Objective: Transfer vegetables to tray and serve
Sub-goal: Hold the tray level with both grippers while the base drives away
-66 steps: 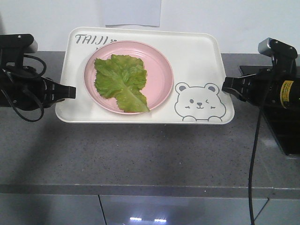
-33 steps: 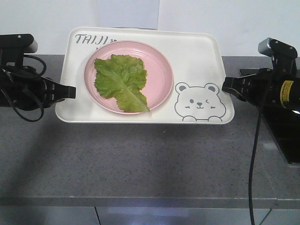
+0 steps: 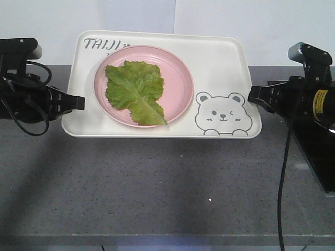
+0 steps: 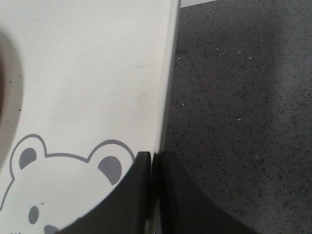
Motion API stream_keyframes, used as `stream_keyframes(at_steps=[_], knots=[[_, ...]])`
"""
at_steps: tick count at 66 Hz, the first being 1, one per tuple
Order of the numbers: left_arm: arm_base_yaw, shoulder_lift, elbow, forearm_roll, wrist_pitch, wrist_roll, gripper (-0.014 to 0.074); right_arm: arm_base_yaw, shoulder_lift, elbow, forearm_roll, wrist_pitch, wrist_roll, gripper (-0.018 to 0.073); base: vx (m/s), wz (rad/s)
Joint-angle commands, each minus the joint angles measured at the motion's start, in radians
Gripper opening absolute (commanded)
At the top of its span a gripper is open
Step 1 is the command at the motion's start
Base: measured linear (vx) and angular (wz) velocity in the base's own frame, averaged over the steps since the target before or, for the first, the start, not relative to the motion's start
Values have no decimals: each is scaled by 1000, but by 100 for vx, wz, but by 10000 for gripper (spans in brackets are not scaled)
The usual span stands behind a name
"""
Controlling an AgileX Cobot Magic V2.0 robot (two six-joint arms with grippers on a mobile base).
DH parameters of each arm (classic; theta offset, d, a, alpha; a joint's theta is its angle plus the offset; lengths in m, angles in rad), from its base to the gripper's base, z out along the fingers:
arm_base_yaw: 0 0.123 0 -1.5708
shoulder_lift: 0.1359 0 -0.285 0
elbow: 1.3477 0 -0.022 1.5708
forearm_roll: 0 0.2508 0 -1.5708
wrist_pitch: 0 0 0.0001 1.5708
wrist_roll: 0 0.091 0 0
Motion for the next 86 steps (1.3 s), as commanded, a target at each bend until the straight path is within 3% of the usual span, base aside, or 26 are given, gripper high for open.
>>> stream_keyframes(at_steps=[1, 86], knots=[[-31, -35, -33, -106, -93, 23, -6, 28, -49, -31, 16, -183, -10, -3, 6, -2], [-31, -35, -33, -106, -93, 23, -6, 28, -49, -31, 16, -183, -10, -3, 5, 0]])
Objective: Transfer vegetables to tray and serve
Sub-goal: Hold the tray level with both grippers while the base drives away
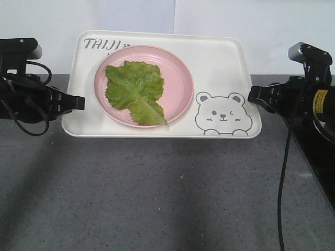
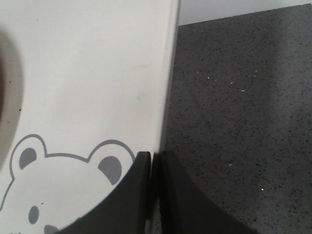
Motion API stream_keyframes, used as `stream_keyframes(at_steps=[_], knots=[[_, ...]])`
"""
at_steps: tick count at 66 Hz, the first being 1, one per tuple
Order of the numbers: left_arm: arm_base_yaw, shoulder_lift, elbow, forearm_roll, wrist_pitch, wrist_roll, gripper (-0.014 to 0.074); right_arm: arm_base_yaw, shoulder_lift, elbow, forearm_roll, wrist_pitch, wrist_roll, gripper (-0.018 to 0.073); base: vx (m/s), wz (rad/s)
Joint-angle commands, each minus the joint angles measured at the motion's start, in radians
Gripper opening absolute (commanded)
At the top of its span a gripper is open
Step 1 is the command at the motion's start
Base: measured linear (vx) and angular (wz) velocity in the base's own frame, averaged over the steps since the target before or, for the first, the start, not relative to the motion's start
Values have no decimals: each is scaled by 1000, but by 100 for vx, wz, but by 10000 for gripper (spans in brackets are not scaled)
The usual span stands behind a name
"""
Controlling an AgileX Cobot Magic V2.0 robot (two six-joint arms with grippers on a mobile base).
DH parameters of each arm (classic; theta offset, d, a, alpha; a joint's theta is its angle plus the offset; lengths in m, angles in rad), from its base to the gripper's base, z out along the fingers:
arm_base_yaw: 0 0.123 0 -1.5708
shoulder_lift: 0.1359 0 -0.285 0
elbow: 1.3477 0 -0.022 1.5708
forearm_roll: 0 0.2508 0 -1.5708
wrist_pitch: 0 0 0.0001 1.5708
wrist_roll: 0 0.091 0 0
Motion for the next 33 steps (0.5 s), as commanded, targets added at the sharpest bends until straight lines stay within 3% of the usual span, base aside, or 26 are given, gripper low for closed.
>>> stream_keyframes(at_steps=[1, 33], knots=[[-31, -35, -33, -106, -93, 23, -6, 28, -49, -31, 16, -183, -10, -3, 4, 0], [-31, -35, -33, -106, -93, 23, -6, 28, -49, -31, 16, -183, -10, -3, 3, 0]])
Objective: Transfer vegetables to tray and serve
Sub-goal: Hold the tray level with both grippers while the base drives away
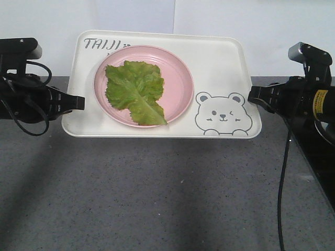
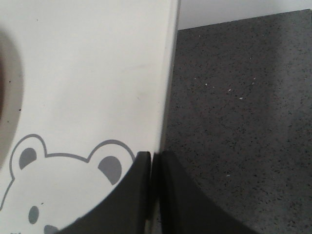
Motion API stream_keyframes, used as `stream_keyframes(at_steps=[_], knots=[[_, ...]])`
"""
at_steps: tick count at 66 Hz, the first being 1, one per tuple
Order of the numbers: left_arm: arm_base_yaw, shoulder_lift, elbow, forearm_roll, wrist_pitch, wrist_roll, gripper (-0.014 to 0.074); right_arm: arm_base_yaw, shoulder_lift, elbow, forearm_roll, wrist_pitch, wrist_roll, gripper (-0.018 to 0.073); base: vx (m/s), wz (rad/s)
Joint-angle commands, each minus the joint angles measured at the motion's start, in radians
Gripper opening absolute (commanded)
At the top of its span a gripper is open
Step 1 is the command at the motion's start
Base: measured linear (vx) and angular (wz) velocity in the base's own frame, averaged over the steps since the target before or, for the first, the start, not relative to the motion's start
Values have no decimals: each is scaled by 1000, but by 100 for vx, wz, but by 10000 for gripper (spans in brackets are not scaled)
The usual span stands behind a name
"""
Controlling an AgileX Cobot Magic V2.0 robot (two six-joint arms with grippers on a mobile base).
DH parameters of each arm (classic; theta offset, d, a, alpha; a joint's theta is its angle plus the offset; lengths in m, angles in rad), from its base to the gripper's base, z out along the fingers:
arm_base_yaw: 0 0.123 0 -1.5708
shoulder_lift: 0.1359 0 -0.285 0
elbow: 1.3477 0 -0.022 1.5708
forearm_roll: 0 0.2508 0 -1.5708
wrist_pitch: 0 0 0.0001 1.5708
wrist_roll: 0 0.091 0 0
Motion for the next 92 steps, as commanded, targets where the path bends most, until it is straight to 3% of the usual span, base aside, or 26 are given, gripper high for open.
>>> stream_keyframes(at_steps=[1, 92], knots=[[-31, -35, -33, -106, -93, 23, -6, 28, -49, -31, 16, -183, -10, -3, 1, 0], [-31, -35, -33, -106, -93, 23, -6, 28, -49, -31, 16, -183, -10, -3, 0, 0]])
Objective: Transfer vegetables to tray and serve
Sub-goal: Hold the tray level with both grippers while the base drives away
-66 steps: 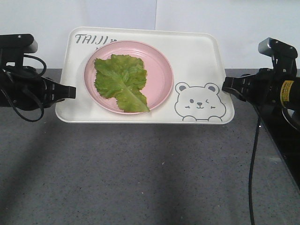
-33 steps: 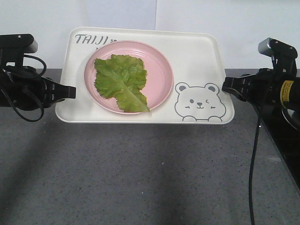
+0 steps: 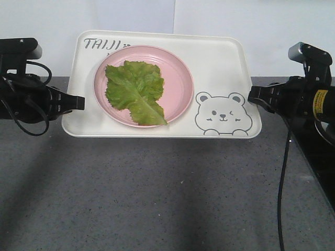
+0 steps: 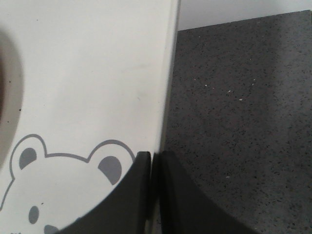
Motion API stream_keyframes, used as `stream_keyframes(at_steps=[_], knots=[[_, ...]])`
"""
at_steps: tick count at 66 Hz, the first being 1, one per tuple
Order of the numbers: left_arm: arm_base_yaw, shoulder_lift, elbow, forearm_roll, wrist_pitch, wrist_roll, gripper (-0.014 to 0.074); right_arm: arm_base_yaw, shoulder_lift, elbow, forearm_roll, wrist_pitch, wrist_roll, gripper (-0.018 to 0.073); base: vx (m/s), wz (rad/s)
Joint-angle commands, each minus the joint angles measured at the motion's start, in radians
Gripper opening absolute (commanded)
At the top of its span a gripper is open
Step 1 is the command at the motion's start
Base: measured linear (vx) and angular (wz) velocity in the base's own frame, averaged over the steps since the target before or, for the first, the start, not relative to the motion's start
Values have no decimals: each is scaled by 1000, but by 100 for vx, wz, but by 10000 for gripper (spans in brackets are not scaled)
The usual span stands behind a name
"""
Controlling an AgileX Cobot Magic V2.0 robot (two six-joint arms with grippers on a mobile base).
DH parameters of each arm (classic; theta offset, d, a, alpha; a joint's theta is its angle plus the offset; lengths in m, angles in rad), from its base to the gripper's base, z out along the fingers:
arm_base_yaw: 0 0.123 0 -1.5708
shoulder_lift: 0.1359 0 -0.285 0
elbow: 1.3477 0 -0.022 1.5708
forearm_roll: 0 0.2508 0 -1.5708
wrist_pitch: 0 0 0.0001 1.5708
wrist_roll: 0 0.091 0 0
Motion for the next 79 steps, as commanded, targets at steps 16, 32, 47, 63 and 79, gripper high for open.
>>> stream_keyframes(at_steps=[16, 32, 47, 63, 79], knots=[[-31, -35, -33, -106, -93, 23, -6, 28, -49, -31, 16, -183, -10, -3, 0, 0], [-31, -35, -33, -106, -93, 23, -6, 28, -49, -31, 16, -183, -10, -3, 0, 0], [-31, -35, -33, -106, -93, 23, -6, 28, -49, -31, 16, -183, -10, -3, 0, 0], [-31, -35, -33, -106, -93, 23, -6, 28, -49, -31, 16, -183, -10, -3, 0, 0], [-31, -35, -33, -106, -93, 23, -6, 28, -49, -31, 16, -183, -10, -3, 0, 0]])
